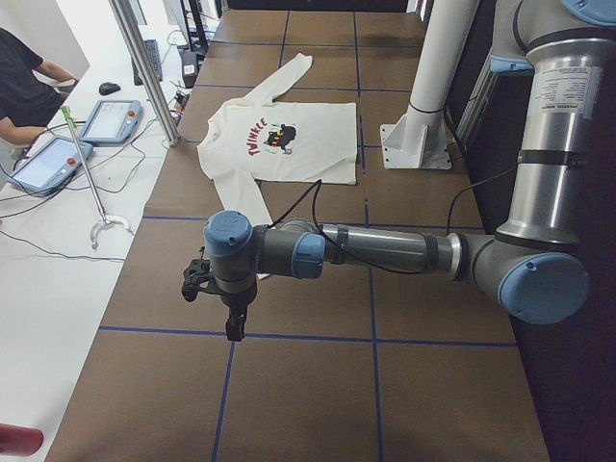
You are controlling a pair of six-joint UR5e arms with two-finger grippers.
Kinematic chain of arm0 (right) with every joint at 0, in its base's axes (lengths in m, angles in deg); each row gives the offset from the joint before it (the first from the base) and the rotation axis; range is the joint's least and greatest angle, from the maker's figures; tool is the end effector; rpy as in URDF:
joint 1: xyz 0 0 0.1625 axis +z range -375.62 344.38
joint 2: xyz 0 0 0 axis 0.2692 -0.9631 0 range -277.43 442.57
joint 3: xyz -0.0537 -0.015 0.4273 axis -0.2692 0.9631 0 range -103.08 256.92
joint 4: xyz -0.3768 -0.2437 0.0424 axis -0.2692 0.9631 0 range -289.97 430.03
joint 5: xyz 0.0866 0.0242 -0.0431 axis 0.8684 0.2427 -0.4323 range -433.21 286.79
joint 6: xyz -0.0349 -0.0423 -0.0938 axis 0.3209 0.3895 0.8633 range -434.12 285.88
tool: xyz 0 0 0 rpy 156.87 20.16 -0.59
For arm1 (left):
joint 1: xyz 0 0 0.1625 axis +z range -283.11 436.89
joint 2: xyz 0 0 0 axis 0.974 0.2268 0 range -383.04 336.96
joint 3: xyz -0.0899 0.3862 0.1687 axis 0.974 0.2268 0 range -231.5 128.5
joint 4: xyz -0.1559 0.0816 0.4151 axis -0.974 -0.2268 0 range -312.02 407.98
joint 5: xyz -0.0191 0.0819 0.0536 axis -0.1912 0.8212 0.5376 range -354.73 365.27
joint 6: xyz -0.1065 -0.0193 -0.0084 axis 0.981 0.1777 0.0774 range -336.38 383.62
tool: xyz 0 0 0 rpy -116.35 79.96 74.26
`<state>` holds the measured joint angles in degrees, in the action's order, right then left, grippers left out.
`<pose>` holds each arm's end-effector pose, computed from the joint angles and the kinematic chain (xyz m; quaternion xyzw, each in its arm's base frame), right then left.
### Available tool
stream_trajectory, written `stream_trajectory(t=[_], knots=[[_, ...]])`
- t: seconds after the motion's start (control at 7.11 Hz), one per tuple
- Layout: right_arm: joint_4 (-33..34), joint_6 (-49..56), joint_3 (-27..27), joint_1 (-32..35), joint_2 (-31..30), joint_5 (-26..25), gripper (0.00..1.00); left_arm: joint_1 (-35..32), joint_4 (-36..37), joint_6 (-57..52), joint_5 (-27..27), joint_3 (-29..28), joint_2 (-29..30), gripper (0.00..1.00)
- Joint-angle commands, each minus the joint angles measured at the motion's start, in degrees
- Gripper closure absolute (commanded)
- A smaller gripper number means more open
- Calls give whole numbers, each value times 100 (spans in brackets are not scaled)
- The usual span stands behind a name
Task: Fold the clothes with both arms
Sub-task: 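Move the right gripper down to the cuff of the nearby sleeve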
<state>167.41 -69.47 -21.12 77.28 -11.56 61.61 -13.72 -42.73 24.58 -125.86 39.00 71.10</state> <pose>0.0815 -0.4899 0.6459 -0.0028 -0.3822 -0.0026 0.9241 -0.0680 -0.5667 0.6296 0.0427 0.3510 0.0035 0.9354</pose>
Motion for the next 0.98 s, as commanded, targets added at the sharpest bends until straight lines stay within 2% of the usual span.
stream_trajectory(t=[0.0, 0.42, 0.56, 0.7, 0.84], knots=[[0, 0, -4, 0, 0, 17, 0, 0, -9, -9, -9, 28, 8, 0], [-44, 0, -135, -9, 157, 44, 0, 18, -9, -26, -36, 177, 218, 0], [-201, -9, -110, -9, 428, 96, 0, 26, -35, -9, -88, 291, 254, 0], [-333, 9, -40, -139, 344, 114, 0, 218, -96, -18, -158, 301, 272, 0], [-639, -557, 13, -471, 308, 62, 0, 263, -210, -9, -272, 301, 220, 0]])
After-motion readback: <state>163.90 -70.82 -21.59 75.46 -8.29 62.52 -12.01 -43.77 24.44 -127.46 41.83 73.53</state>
